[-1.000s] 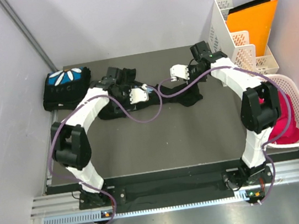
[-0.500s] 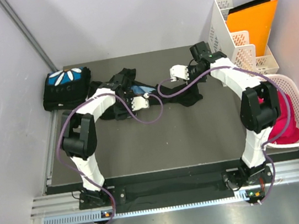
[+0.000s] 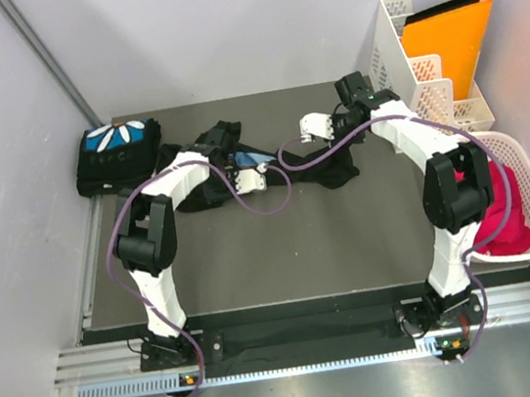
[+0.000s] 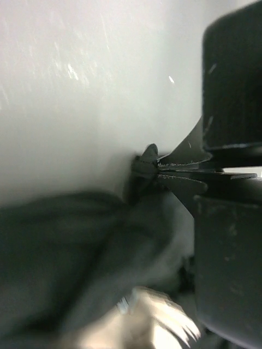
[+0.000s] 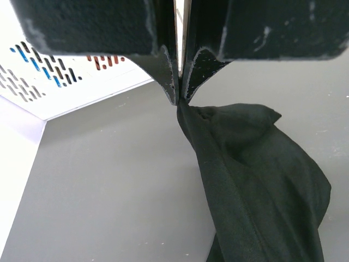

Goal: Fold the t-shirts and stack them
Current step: Flatten the tshirt out

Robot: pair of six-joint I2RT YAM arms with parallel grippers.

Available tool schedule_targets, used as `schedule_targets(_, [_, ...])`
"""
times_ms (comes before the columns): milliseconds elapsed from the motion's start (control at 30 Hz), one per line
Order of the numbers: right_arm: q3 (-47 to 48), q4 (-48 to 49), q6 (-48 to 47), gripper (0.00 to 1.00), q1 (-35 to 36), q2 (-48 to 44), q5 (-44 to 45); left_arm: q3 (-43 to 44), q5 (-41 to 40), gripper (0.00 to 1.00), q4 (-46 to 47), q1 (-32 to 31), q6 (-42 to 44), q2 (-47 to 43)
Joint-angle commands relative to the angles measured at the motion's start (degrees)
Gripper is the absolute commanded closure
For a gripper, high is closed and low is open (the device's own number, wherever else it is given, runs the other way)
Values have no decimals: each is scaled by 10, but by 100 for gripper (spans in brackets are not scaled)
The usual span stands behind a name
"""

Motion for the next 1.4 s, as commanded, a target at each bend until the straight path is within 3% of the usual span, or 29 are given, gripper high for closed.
schedule_targets(0, [31, 9, -5, 100, 2, 9, 15, 60, -19, 100, -14, -3, 10, -60])
schedule_targets(167, [33, 32, -3, 100, -1, 15, 38, 78, -82, 100, 58, -3, 37, -151])
schedule_targets(367, [53, 66, 1, 100, -12, 21, 78, 12, -152, 100, 198, 3, 128, -246])
schedule_targets(533, [83, 87, 5, 100, -33, 16, 105, -18, -197, 100, 327, 36, 133, -263])
schedule_targets(667, [83, 144, 12, 100, -49, -2, 138, -69, -218, 100, 453, 73, 163, -277])
schedule_targets(833, [81, 219, 31, 100, -70, -37, 175, -88, -237, 100, 549, 129, 152, -266])
schedule_targets(1100, [65, 271, 41, 100, -87, -66, 186, -83, -231, 100, 542, 125, 158, -260])
schedule_targets(1267, [59, 250, 43, 100, -85, -77, 161, -57, -198, 100, 440, 73, 98, -283])
schedule_targets(1367, [49, 225, 26, 100, -86, -86, 137, -68, -122, 100, 355, 57, 76, -309])
